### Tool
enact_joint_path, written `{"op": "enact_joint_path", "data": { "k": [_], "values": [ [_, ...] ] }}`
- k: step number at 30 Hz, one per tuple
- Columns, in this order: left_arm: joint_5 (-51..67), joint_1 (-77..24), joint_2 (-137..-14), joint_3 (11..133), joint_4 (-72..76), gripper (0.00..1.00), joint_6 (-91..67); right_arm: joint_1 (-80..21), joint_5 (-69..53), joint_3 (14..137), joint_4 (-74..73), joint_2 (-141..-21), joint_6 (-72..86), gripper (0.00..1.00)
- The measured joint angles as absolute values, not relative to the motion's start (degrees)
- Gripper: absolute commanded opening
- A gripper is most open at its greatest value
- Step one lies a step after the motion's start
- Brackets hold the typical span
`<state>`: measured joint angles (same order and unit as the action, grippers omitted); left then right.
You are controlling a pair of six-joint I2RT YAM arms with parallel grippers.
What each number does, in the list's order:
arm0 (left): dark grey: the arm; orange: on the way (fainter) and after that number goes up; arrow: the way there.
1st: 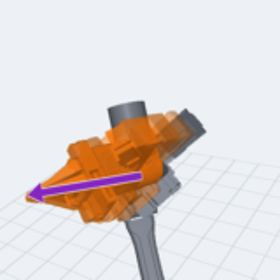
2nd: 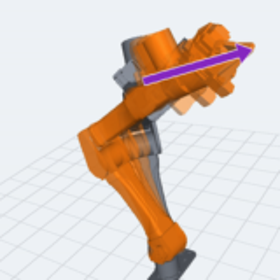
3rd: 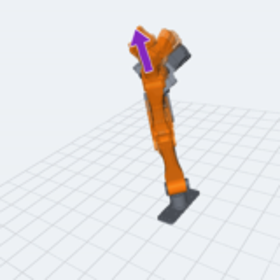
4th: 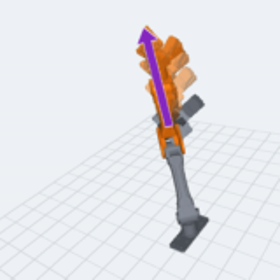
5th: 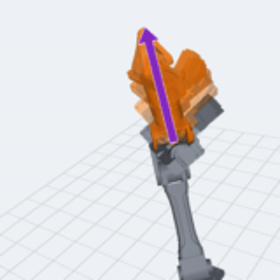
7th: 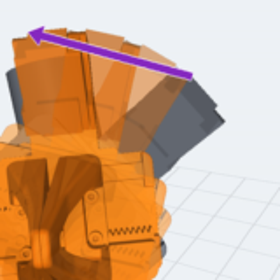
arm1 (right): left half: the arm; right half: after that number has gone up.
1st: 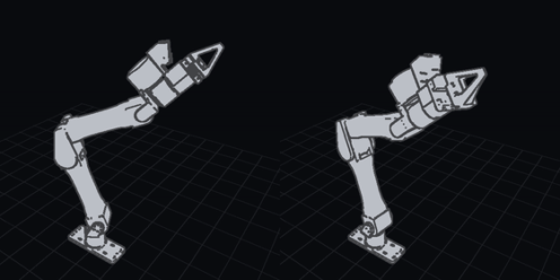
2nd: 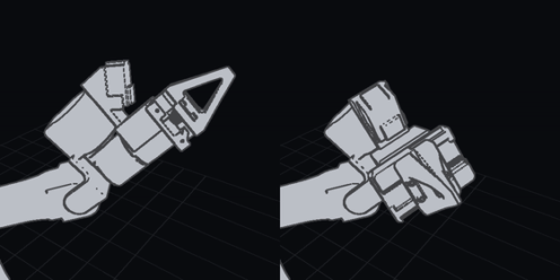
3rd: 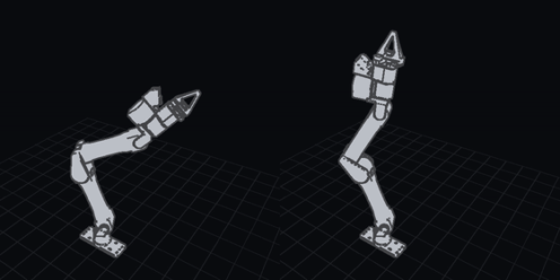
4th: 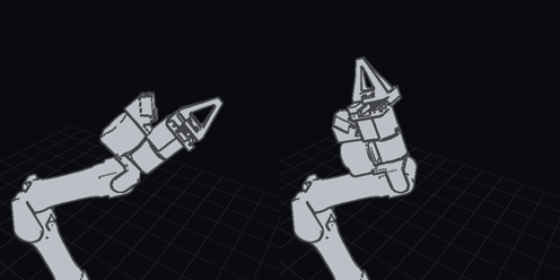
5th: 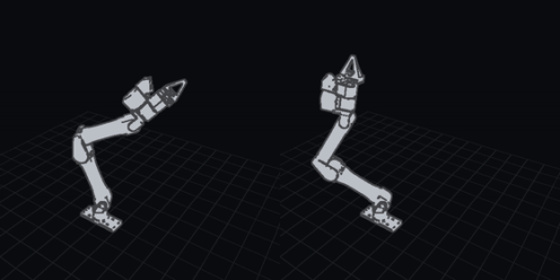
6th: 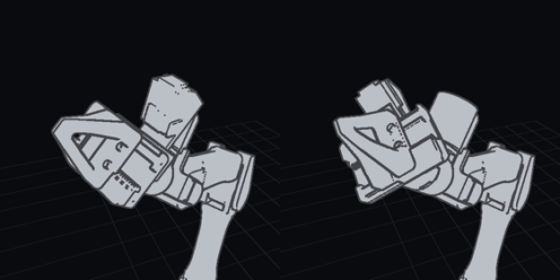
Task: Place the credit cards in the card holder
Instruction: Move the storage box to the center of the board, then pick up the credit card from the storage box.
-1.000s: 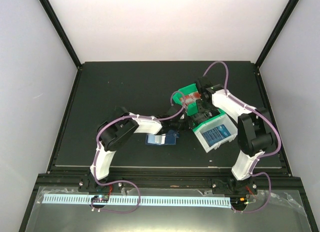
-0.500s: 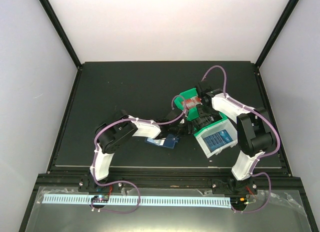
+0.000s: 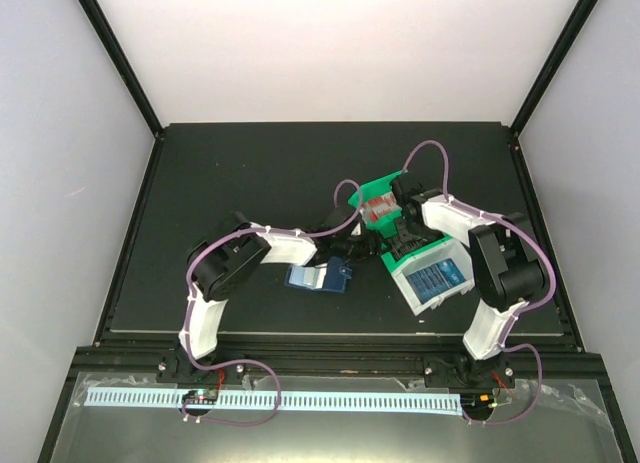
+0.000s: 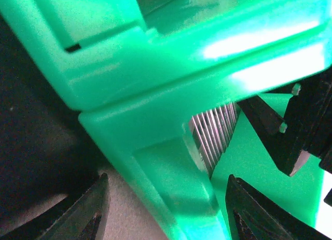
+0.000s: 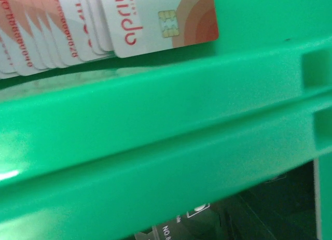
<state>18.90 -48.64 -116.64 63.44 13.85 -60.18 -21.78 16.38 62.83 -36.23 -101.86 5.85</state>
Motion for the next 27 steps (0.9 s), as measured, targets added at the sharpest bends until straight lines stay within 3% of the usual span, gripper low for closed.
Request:
{"op": "enact_joint_path", "data": {
  "k": [5, 12, 27],
  "values": [
    [19.35, -48.36, -117.91, 65.80, 12.27, 0.59, -60.14, -21.78, 21.17, 62.89, -35.99, -102.96, 5.06, 0.46],
    [17.61, -48.47, -118.65, 68.07, 10.09, 0.48, -60.07, -23.07, 26.65, 64.05, -36.60, -104.92, 5.32, 0.27],
    [13.96, -48.45, -119.28, 69.87, 6.68, 0.46, -59.33, -22.94, 34.37, 65.12, -38.24, -103.09, 6.68, 0.08]
  ]
}}
